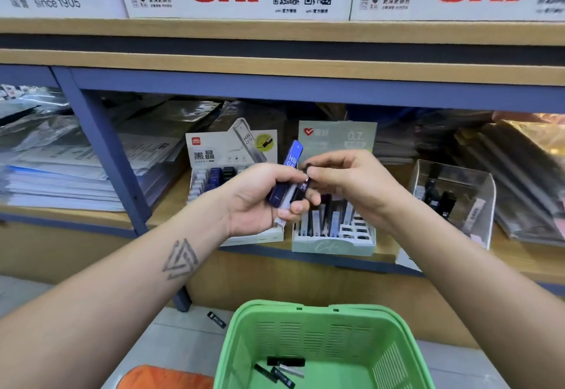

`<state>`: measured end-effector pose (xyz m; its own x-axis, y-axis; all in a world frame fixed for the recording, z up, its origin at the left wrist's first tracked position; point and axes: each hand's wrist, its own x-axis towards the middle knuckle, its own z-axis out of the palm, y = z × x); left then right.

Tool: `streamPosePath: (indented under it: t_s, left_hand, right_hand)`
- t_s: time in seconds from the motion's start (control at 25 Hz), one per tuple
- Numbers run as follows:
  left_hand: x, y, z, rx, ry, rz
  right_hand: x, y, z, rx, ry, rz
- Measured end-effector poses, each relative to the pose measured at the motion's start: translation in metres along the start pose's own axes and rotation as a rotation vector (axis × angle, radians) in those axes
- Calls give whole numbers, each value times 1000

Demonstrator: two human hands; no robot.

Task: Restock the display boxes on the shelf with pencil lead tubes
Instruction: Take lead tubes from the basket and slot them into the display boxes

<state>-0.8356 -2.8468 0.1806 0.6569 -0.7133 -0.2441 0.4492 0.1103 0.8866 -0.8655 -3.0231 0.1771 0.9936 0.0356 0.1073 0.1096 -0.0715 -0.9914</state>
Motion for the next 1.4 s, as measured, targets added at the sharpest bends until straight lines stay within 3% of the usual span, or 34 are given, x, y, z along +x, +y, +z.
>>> streamPosePath:
  t_s: [0.24, 0.52, 0.72, 0.8, 1.04, 1.4]
  left_hand:
    - [40, -16, 38, 59, 60, -21]
    - [72, -27, 77, 285, 146, 205]
    - [92, -34, 111, 328, 135, 282]
    - [101, -36, 121, 299, 89, 259]
    - [115, -39, 135, 84, 73, 92]
    - [113, -40, 128, 83, 114, 70]
  right_hand:
    - [-23, 1, -74, 100, 205, 1]
    - [-50, -2, -115, -583, 106, -149]
    - [-64, -5, -137, -702, 71, -204]
    - [-69, -5, -150, -731, 108, -212]
    - [-82, 8, -193, -767, 511, -174]
    - [-78, 31, -190, -912, 544, -130]
